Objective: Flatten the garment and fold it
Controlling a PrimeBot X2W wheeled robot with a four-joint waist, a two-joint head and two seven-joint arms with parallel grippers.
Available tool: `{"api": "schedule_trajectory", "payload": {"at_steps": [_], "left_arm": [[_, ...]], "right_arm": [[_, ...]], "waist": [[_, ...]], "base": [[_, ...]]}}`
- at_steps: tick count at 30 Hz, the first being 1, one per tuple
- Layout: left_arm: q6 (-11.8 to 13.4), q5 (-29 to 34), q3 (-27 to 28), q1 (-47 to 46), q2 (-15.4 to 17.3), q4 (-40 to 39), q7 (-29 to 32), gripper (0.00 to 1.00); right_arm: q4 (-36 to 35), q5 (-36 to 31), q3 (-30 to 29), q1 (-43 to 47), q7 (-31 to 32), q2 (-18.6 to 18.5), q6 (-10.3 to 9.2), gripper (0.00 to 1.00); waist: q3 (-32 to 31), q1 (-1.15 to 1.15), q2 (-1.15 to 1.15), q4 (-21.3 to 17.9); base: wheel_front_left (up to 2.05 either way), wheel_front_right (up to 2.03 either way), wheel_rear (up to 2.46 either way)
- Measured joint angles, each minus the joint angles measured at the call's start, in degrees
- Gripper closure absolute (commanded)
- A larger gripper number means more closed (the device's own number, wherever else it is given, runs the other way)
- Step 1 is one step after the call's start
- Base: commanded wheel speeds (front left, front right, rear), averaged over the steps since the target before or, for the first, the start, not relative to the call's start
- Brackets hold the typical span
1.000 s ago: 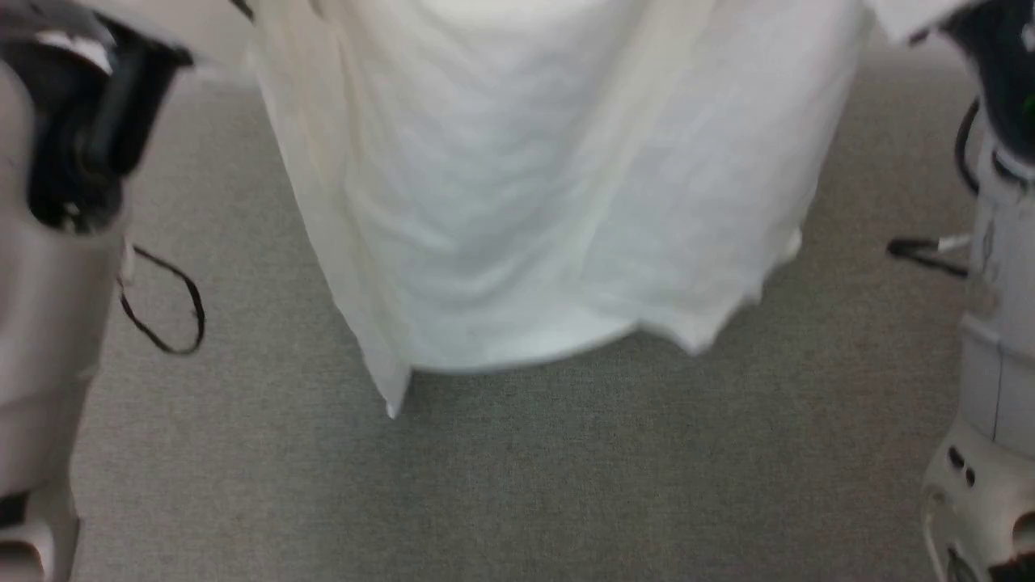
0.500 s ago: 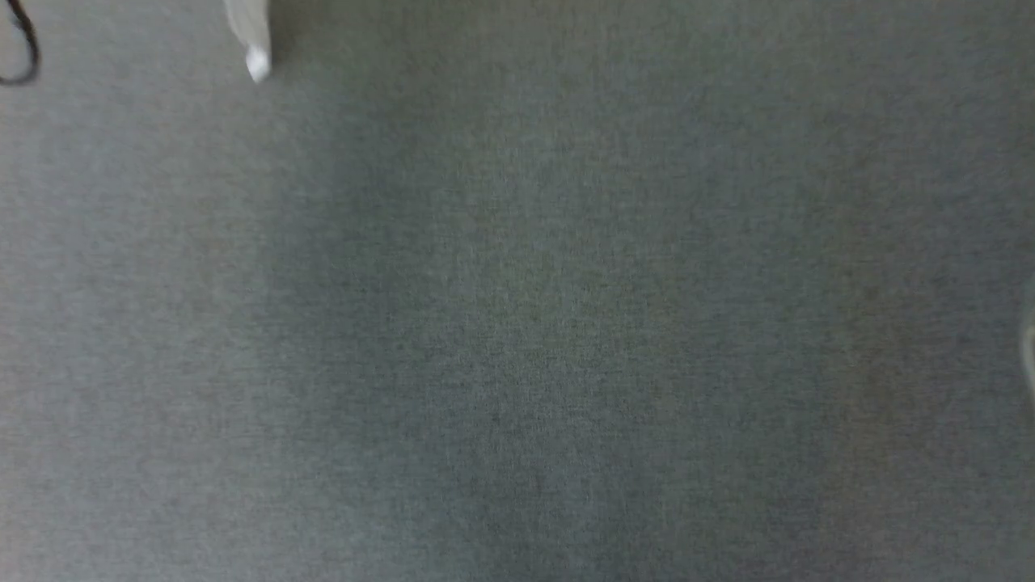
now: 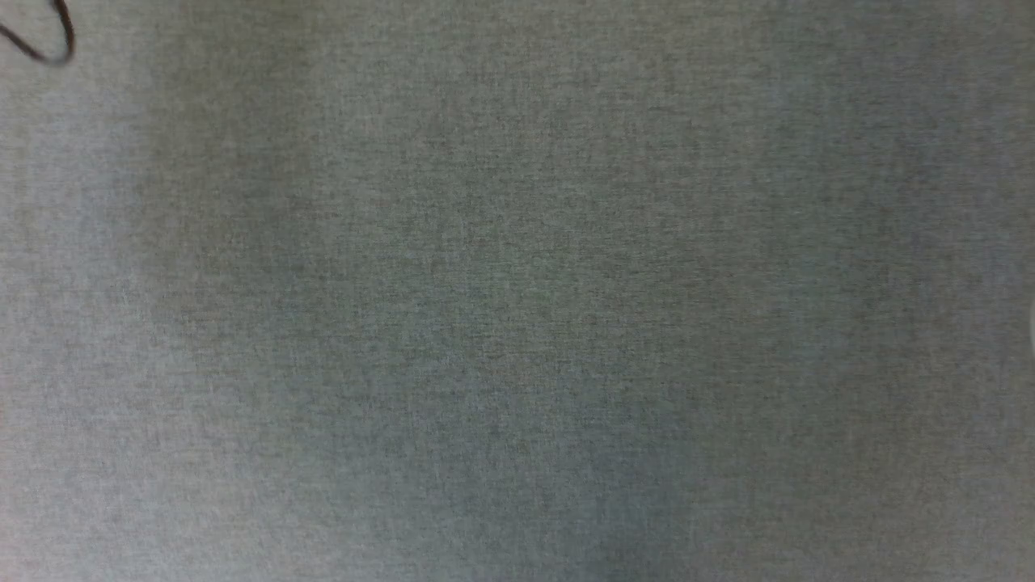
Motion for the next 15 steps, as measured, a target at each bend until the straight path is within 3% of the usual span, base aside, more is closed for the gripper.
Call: {"api": "schedule_trajectory", "payload": {"at_steps": [4, 9, 15], "left_arm": [[-1.0, -0.7, -0.8, 4.9, 0.5, -1.4, -1.2, 1.0], [-1.4, -2.6, -1.4, 15.2, 1.8, -6.9, -1.7, 1.0], [1.7, -3.4, -2.0, 31.6, 3.5, -17.3, -2.6, 1.0]], "right_arm": [[-1.8, 4.6, 4.0, 4.7, -0.6, -0.6, -0.01, 1.0], [-10.1, 11.3, 7.2, 16.5, 0.1, -2.0, 0.0, 1.0], [-23.1, 15.9, 5.6, 34.7, 2.9, -3.3, -0.01, 1.0]], "waist": [[-0.3, -0.02, 0.0, 0.3], [-3.2, -0.02, 0.0, 0.5], [-8.7, -0.04, 0.0, 0.2]], "base": [[0.0, 0.0, 0.0], [0.0, 0.0, 0.0], [0.0, 0.0, 0.0]]}}
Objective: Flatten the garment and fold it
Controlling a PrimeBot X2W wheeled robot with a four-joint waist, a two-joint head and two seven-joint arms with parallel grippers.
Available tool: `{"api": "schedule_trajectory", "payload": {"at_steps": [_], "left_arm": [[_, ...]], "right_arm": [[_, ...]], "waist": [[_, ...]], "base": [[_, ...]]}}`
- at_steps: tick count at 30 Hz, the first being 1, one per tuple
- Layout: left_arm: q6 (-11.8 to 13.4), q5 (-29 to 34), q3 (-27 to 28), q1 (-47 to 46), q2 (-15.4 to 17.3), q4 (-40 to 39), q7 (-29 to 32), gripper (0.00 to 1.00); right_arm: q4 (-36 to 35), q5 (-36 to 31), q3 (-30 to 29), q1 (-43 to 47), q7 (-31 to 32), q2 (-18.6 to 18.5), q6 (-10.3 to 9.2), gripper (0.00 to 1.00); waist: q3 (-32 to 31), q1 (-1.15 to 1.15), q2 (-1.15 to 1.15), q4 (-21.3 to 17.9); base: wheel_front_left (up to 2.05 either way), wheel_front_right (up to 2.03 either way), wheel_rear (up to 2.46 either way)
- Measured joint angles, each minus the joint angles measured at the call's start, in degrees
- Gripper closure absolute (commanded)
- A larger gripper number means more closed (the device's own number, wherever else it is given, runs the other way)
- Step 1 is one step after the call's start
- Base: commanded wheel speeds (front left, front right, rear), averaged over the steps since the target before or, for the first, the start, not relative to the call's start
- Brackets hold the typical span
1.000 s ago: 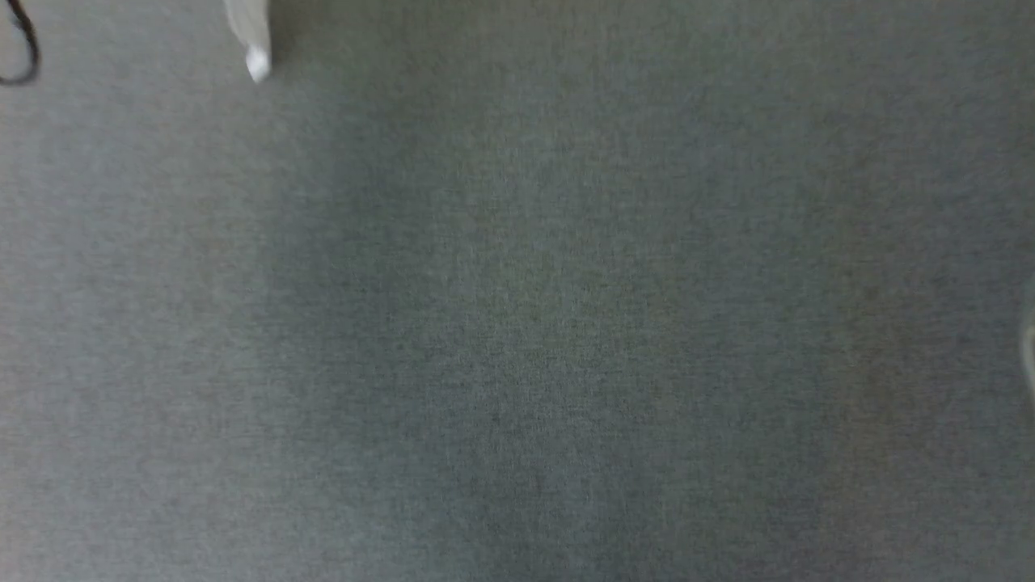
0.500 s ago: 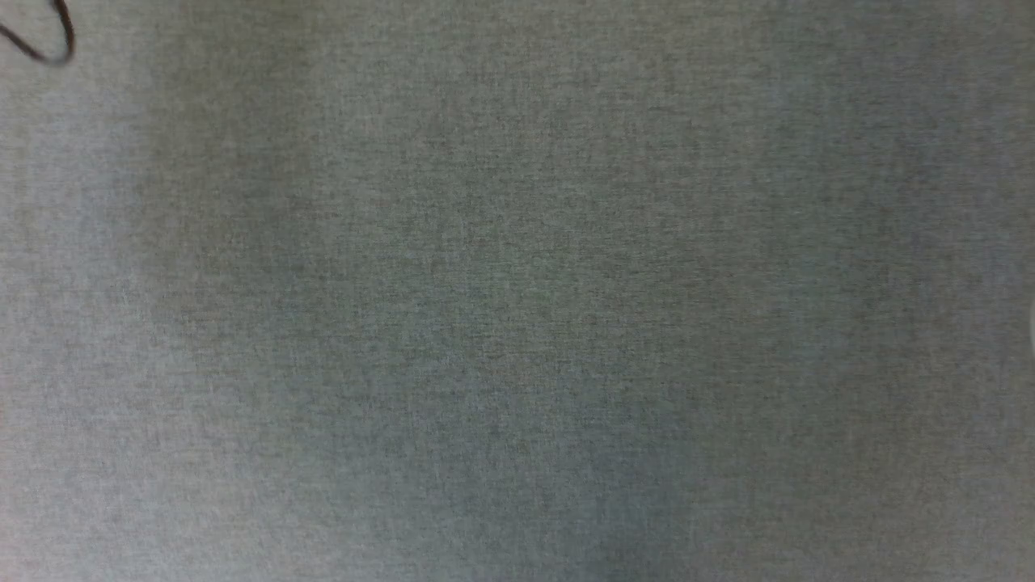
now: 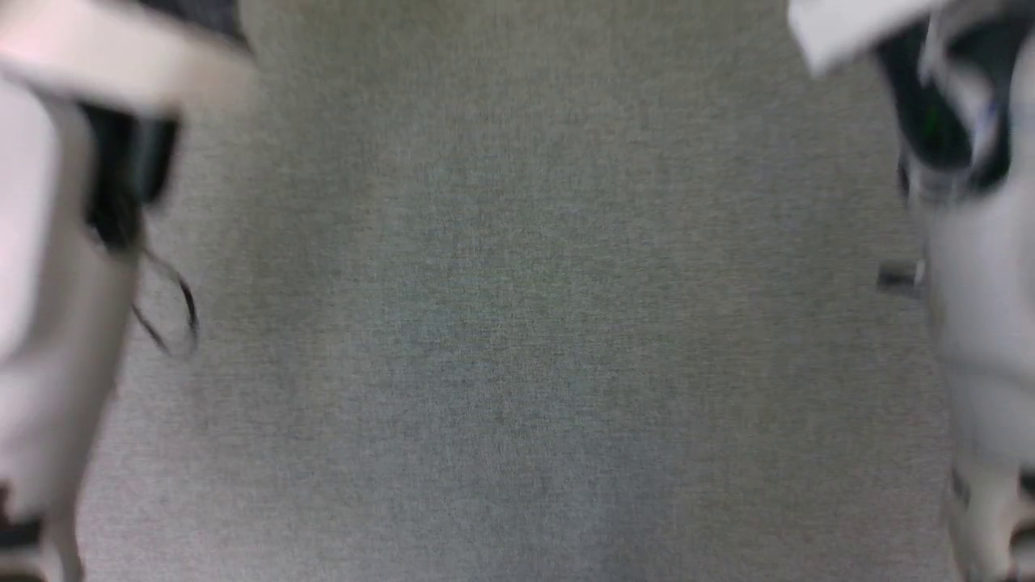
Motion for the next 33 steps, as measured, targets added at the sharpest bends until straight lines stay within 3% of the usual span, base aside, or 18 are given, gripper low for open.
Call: {"api": "schedule_trajectory", "payload": {"at_steps": [8, 15, 24, 33], "left_arm": [[5.9, 0.7, -2.4, 22.0, 1.5, -12.8, -0.9, 1.0], [9.6, 1.7, -7.1, 36.5, 2.2, -17.7, -0.1, 1.0], [11.3, 1.8, -11.4, 45.8, 2.8, -17.8, 3.4, 1.0], [11.6, 0.0, -14.0, 50.9, 4.9, -18.3, 8.1, 1.0]], "right_arm": [[-13.9, 1.0, -4.0, 23.7, 2.5, 1.0, 0.0, 1.0], [-20.5, 1.5, -7.6, 39.6, 3.2, 2.9, 0.0, 1.0], [-23.3, 3.3, -8.8, 54.7, 7.7, 3.9, 0.0, 1.0], [-23.8, 4.3, -7.8, 61.8, 12.1, 4.1, 0.0, 1.0]], "waist": [[-7.0, 0.0, 0.0, -0.3], [-12.8, 0.0, 0.0, -0.3], [-18.4, 0.01, 0.0, 0.4], [-22.5, 0.01, 0.0, 0.5]], "base": [[0.0, 0.0, 0.0], [0.0, 0.0, 0.0], [0.0, 0.0, 0.0], [0.0, 0.0, 0.0]]}}
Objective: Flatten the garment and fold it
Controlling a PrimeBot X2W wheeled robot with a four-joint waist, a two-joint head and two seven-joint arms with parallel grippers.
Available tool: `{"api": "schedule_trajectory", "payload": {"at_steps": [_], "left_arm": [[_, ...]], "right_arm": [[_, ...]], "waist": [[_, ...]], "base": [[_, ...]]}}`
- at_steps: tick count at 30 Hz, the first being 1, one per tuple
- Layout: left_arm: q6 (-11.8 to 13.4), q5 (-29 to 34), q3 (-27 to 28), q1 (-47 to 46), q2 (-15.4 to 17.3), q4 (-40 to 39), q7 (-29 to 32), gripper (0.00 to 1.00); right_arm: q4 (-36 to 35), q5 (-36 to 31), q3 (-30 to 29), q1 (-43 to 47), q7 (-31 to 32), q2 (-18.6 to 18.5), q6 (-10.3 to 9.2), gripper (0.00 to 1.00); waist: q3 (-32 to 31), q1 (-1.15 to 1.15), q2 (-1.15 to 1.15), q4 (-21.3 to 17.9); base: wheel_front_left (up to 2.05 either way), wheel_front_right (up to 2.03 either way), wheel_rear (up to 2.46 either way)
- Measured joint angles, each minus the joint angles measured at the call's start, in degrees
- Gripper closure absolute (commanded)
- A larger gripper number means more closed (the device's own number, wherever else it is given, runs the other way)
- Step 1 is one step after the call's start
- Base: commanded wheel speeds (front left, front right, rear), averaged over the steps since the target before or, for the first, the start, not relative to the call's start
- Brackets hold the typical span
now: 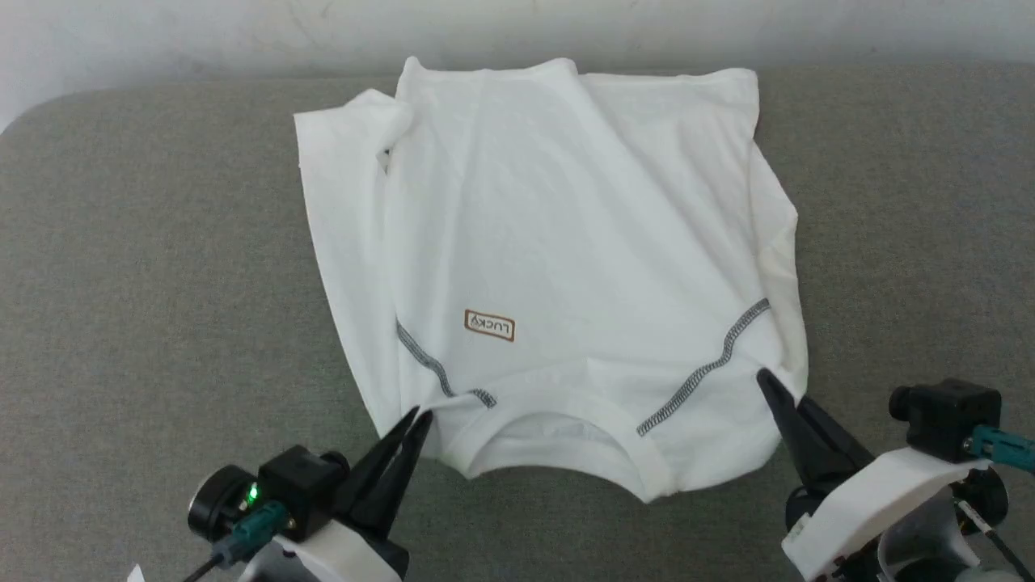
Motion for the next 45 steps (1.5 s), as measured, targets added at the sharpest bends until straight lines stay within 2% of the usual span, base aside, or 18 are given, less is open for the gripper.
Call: {"api": "schedule_trajectory", "payload": {"at_steps": [6, 16, 26, 31, 37, 45], "left_arm": [[0.6, -1.6, -1.9, 4.2, 1.1, -1.5, 3.5, 1.0], [2.5, -3.3, -3.3, 9.1, 1.3, -2.4, 4.5, 1.0], [2.9, -4.8, -4.2, 10.6, 0.3, -1.4, 4.4, 1.0], [0.8, -4.9, -5.0, 9.3, -0.6, 3.1, 4.2, 1.0], [-2.7, -5.2, -6.2, 5.1, -2.8, 10.3, 4.5, 1.0], [-5.7, -6.4, -7.5, 1.6, -5.0, 19.1, 6.0, 1.0]], "right_arm": [[-1.3, 0.5, -0.6, 4.6, 4.7, 0.0, 0.0, 1.0], [-3.6, 1.4, -3.2, 12.2, 11.2, 0.1, 0.0, 1.0], [-5.2, 2.5, -4.8, 15.7, 13.1, 0.1, 0.0, 1.0], [-2.9, 1.0, -4.7, 15.2, 11.1, 0.1, 0.0, 1.0], [2.3, -0.4, -3.4, 12.4, 9.0, 0.1, 0.0, 1.0], [9.6, -1.5, -1.9, 9.3, 6.6, 0.1, 0.0, 1.0]], "waist": [[-2.2, 0.0, 0.0, -0.1], [-3.8, 0.01, 0.0, 0.4], [-2.8, 0.01, 0.0, 1.4], [-2.1, 0.01, 0.0, 2.1], [-1.7, 0.01, 0.0, 2.2], [-1.1, 0.01, 0.0, 1.7]], "base": [[0.0, 0.0, 0.0], [0.0, 0.0, 0.0], [0.0, 0.0, 0.0], [0.0, 0.0, 0.0], [0.0, 0.0, 0.0], [0.0, 0.0, 0.0]]}}
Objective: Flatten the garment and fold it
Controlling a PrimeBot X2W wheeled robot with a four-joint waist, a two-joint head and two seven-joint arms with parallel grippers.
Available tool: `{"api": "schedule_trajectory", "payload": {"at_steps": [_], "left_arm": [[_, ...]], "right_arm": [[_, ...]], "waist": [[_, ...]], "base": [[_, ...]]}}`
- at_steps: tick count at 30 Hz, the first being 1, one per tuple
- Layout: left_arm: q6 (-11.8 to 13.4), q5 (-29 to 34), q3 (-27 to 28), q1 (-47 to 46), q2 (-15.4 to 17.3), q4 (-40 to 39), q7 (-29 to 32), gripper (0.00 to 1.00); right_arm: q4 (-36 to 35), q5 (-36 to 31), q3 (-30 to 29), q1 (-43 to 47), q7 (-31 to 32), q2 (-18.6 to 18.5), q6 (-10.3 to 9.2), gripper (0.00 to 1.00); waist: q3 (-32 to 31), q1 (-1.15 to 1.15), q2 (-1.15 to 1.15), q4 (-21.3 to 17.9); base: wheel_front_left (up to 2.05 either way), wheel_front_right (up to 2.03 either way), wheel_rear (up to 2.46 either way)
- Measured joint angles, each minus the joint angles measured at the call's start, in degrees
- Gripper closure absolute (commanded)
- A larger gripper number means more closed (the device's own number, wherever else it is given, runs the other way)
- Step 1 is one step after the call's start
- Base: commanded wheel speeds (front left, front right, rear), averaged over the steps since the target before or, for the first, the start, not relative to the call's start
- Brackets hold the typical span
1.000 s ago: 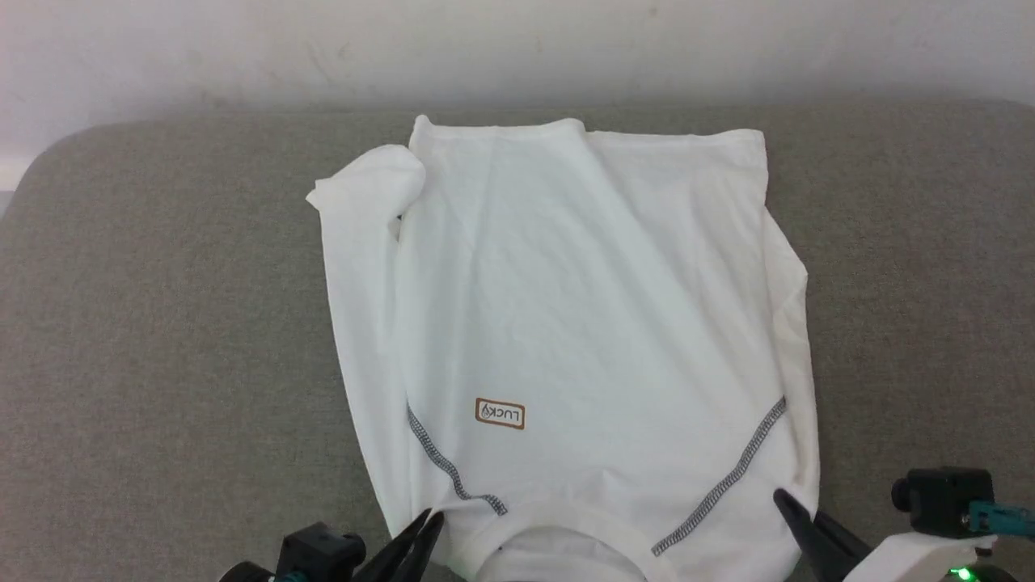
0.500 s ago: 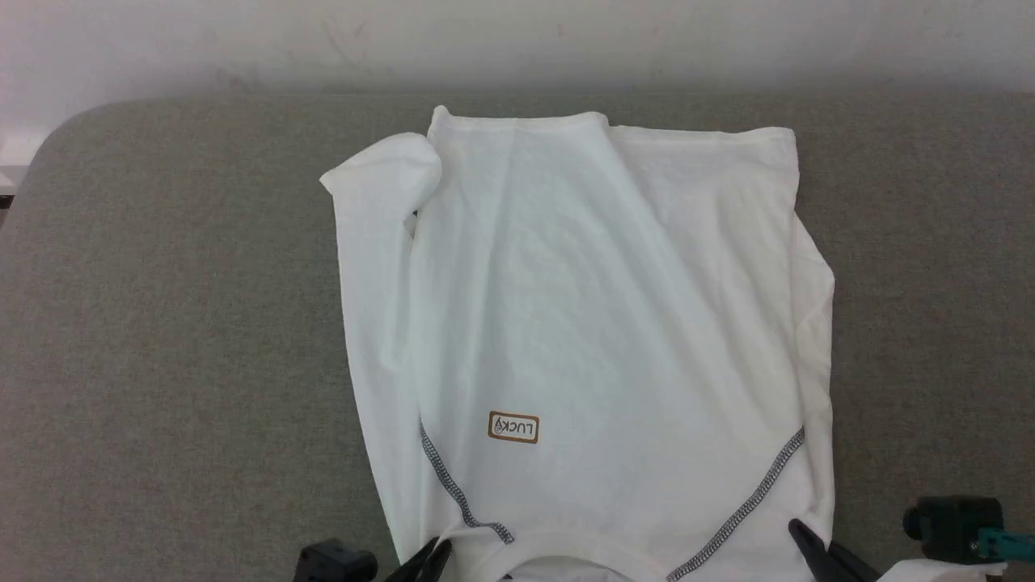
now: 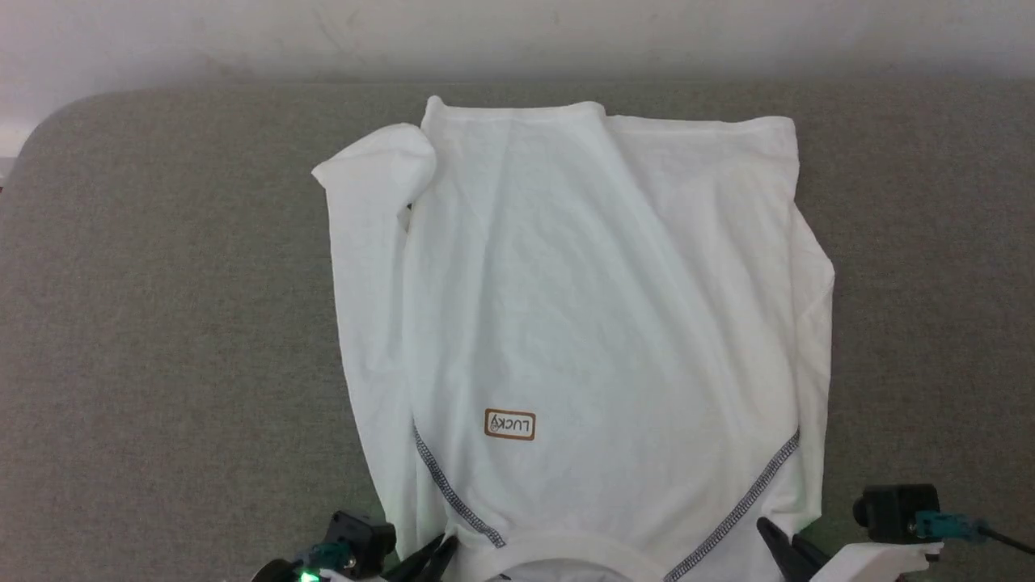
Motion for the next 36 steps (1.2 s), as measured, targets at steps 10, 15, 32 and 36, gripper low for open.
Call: {"api": "schedule_trajectory", "payload": {"at_steps": [10, 15, 32, 36], "left_arm": [[-2.4, -1.4, -0.1, -2.6, -2.7, 5.6, -1.9, 1.0], [-1.0, -3.4, 1.0, -1.3, -3.2, 5.0, -2.3, 0.0], [12.1, 3.7, 24.8, 5.9, -4.2, -20.7, -16.2, 0.0], [12.1, 14.9, 30.0, 6.5, -10.0, -25.4, -16.2, 0.0]], "right_arm": [[5.4, 0.0, 1.2, -3.1, -1.6, 0.0, 0.0, 0.11], [3.6, 0.5, 2.2, -3.0, -0.3, 0.3, 0.08, 0.0], [-16.8, -8.0, -12.4, -1.5, -12.8, 0.0, 0.0, 0.0], [-15.8, -12.7, -8.7, -2.8, -22.0, 0.1, 0.01, 0.0]], "waist": [[1.5, -0.01, 0.0, -0.3], [1.2, 0.0, 0.0, -0.5], [-1.2, 0.0, 0.0, 0.1], [-1.6, 0.0, 0.0, 0.0]], "base": [[0.0, 0.0, 0.0], [0.0, 0.0, 0.0], [0.0, 0.0, 0.0], [0.0, 0.0, 0.0]]}}
